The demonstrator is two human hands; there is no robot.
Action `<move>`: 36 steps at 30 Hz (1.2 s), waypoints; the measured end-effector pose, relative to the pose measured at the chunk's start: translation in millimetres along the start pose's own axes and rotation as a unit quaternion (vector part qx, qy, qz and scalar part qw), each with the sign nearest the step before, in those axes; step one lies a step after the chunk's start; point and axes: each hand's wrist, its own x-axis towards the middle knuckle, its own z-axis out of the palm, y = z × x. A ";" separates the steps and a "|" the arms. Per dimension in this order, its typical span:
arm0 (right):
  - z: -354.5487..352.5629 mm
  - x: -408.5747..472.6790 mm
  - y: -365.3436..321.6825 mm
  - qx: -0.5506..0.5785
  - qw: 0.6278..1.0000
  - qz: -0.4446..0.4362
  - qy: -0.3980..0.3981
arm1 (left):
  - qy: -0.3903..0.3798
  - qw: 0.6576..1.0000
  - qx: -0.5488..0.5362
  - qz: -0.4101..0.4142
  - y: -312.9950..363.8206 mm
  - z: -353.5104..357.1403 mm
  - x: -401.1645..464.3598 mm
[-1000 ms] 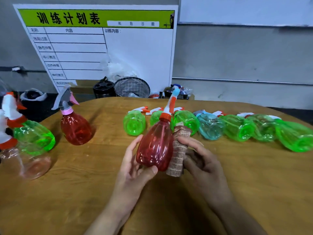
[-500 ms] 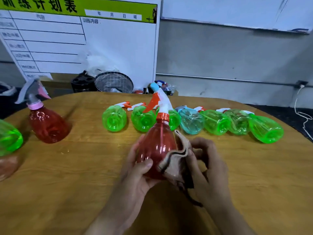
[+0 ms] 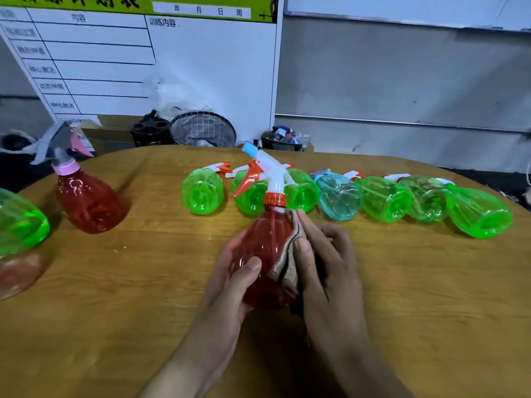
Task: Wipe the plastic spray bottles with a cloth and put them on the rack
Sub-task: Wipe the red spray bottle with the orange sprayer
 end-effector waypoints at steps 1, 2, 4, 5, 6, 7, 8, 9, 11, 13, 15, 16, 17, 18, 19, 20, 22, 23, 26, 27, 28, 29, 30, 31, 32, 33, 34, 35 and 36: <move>0.1 0.9 0.0 0.007 1.000 0.017 0.000 | 0.002 1.000 0.001 0.001 -0.6 -0.4 0.0; 0.4 1.4 -0.6 0.011 1.000 0.022 -0.005 | 0.002 1.000 0.001 0.004 -1.1 -0.6 0.0; 2.0 0.3 -4.4 0.031 0.998 0.021 -0.057 | 0.003 1.000 -0.001 0.008 -0.7 -1.9 -0.7; 2.7 0.0 -5.6 0.052 0.994 0.022 -0.095 | 0.006 1.000 0.000 0.009 0.7 -3.1 -1.0; 2.9 0.7 -6.5 0.074 0.989 0.027 -0.124 | 0.010 1.000 0.000 0.011 2.3 -3.8 -1.0; 1.8 2.5 -6.9 0.087 0.986 0.037 -0.139 | 0.014 1.000 0.000 0.016 3.4 -5.1 -0.8; 0.3 5.4 -6.6 0.084 0.986 0.046 -0.133 | 0.020 1.000 0.000 0.021 4.4 -6.4 -0.7; -2.3 9.1 -6.0 0.066 0.990 0.051 -0.112 | 0.025 0.999 -0.001 0.026 5.5 -7.9 -0.8; -9.3 16.1 -1.0 0.020 0.997 0.057 -0.055 | 0.037 0.999 -0.010 0.035 7.2 -10.6 -0.7; -15.1 20.9 6.2 0.010 0.996 0.086 -0.021 | 0.041 0.998 -0.016 0.039 8.6 -12.5 -0.9; -19.7 23.5 13.1 0.007 0.994 0.109 -0.004 | 0.037 0.999 -0.008 0.038 9.5 -10.8 -2.6; -21.1 23.9 13.5 0.009 0.994 0.111 -0.002 | 0.034 0.999 0.000 0.036 9.2 -8.6 -3.4; -21.5 23.3 12.5 0.021 0.994 0.107 -0.008 | 0.033 0.999 0.008 0.036 8.1 -6.6 -4.0; -20.5 22.2 8.6 0.049 0.993 0.100 -0.025 | 0.033 0.999 0.016 0.036 7.0 -4.5 -4.4; -19.4 20.8 4.4 0.100 0.989 0.098 -0.049 | 0.033 0.999 0.023 0.036 6.1 -3.0 -4.6; -17.7 19.2 0.4 0.165 0.979 0.100 -0.071 | 0.030 0.999 0.027 0.037 5.9 -1.3 -4.8; -15.3 18.4 -6.5 0.289 0.946 0.125 -0.081 | 0.032 0.998 0.020 0.044 6.0 -0.2 -3.8; -14.1 18.9 -8.7 0.334 0.930 0.137 -0.073 | 0.038 0.998 0.013 0.047 6.1 -0.6 -2.9; -8.5 18.8 -8.9 0.382 0.909 0.157 -0.055 | 0.040 0.998 0.004 0.049 6.5 -2.1 -1.8; -5.8 17.6 -9.4 0.382 0.908 0.162 -0.050 | 0.039 0.998 0.007 0.048 5.8 -2.9 -1.7; -2.6 15.4 -10.1 0.376 0.912 0.159 -0.047 | 0.039 0.998 0.009 0.046 5.4 -3.5 -1.5; 0.4 12.7 -10.8 0.366 0.917 0.154 -0.046 | 0.038 0.998 0.010 0.044 5.5 -4.2 -1.4; 3.5 10.1 -10.1 0.354 0.922 0.146 -0.048 | 0.036 0.998 0.010 0.045 5.5 -4.7 -1.2; 5.6 7.9 -10.6 0.345 0.926 0.142 -0.052 | 0.034 0.998 0.011 0.046 5.6 -5.5 -1.1; 7.2 6.0 -11.0 0.338 0.929 0.139 -0.058 | 0.036 0.998 0.011 0.046 5.6 -6.0 -1.0; 7.8 4.7 -12.6 0.335 0.930 0.137 -0.065 | 0.038 0.998 0.012 0.047 6.0 -6.2 -1.1; 8.6 3.5 -13.6 0.331 0.932 0.131 -0.073 | 0.040 0.998 0.012 0.049 6.4 -6.1 -1.1; 9.1 2.2 -14.5 0.322 0.935 0.122 -0.080 | 0.043 0.998 0.014 0.052 6.0 -5.8 -0.9; 9.4 0.6 -14.2 0.303 0.943 0.106 -0.082 | 0.044 0.997 0.019 0.056 6.6 -4.8 -1.4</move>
